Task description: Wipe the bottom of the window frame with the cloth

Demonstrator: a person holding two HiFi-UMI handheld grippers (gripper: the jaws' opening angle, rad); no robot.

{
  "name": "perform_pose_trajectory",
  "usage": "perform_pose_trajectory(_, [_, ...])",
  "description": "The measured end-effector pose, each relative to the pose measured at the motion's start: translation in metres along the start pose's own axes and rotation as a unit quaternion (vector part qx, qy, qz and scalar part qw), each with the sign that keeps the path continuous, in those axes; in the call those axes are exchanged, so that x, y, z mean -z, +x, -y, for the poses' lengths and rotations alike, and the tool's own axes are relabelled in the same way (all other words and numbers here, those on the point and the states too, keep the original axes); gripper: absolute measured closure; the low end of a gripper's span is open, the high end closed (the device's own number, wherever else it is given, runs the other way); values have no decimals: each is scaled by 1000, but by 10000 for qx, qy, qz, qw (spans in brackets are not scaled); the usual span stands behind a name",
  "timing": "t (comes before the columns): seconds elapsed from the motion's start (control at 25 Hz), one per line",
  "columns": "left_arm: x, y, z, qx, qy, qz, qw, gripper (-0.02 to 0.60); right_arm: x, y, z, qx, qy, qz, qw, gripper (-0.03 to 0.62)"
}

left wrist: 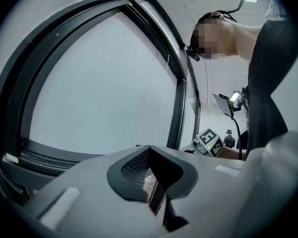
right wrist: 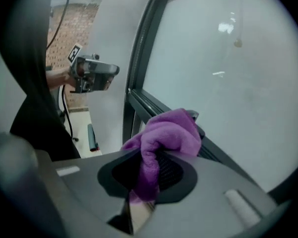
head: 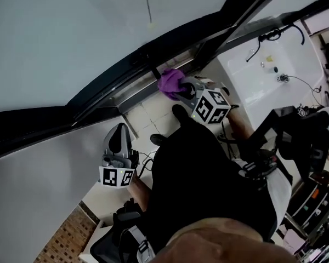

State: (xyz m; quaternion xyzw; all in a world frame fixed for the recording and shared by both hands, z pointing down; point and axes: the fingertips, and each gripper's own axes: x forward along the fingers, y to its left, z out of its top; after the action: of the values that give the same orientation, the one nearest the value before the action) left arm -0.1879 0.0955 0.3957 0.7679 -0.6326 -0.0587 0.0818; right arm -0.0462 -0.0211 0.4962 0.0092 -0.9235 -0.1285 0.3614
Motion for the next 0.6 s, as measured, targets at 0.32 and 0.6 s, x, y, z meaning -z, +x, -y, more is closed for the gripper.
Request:
perform_pose_trajectory(0.32, [-1, 49, 39, 180, 198, -170, 9995, 579, -33, -2, 125, 1808, 370, 1219, 9752, 530])
perform_pose_trajectory(0.6, [6, 61, 53, -454, 349, -299, 9979, 580, -47, 76, 149, 1646, -795, 959, 9785, 534])
